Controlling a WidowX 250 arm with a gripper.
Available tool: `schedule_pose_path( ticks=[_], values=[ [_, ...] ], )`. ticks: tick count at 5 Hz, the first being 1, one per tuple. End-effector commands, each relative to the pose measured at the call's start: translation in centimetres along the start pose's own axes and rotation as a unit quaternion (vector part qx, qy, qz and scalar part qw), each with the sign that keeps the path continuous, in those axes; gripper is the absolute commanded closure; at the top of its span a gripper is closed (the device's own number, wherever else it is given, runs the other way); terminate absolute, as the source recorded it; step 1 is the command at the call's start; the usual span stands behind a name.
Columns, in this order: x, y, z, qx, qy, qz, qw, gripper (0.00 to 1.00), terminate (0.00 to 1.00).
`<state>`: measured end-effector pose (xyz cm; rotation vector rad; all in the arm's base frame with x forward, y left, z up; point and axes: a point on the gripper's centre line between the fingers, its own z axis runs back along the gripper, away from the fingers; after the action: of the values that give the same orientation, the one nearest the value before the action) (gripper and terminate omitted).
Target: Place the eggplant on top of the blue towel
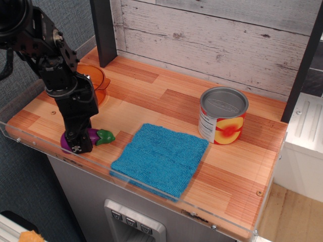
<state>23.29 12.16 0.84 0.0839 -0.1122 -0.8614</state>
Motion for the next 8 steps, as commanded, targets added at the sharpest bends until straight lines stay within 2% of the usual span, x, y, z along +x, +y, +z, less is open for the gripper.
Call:
schedule_pose_path(
  ticks=[1,2,3,5,7,8],
  values=[
    [1.0,1.6,6.1,0.074,0.017,0.021,0.9969,1.00,0.00],
    [2.7,0.7,7.9,0.077,0.008,0.021,0.9968,1.00,0.00],
    [5.6,-0.8,7.7,0.062,-0.005,-0.023,0.9978,1.00,0.00],
    [10.6,-4.8,6.0,0.017,-0.034,-0.118,0.9923,1.00,0.00],
    [10.8,-6.2,2.1,-0.016,-0.018,-0.141,0.9897,1.00,0.00],
    [10.5,-6.2,1.5,-0.016,-0.012,-0.138,0.9902,1.00,0.00]
  ],
)
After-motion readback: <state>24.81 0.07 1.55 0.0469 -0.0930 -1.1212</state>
